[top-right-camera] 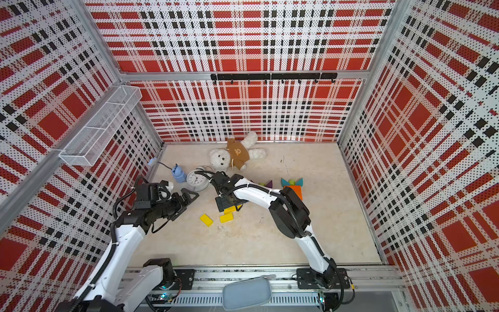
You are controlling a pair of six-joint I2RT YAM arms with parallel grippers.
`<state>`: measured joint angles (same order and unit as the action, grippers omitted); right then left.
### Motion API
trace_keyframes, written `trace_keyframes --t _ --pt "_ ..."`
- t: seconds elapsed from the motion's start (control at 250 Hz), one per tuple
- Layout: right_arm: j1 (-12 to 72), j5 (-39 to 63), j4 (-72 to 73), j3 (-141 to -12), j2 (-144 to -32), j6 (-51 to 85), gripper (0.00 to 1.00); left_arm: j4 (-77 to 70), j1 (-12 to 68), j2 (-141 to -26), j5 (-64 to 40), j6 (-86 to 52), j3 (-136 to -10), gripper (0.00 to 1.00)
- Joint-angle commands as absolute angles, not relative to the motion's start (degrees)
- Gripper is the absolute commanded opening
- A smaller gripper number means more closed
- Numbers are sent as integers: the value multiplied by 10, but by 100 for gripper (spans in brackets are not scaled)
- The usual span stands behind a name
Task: Assemble a carrot with building blocks
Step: Pick up the building block from the center of the board.
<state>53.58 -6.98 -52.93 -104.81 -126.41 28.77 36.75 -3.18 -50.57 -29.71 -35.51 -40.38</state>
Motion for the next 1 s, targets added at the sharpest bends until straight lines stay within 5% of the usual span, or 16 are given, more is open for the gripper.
trace_keyframes --t 0.0,0.997 --pt "537 -51 -553 -1067 -1277 303 100 379 -35 -485 -294 -338 -406 100" --pt "540 -53 -550 -1087 -1326 312 96 320 -37 -495 -387 -370 -367 99"
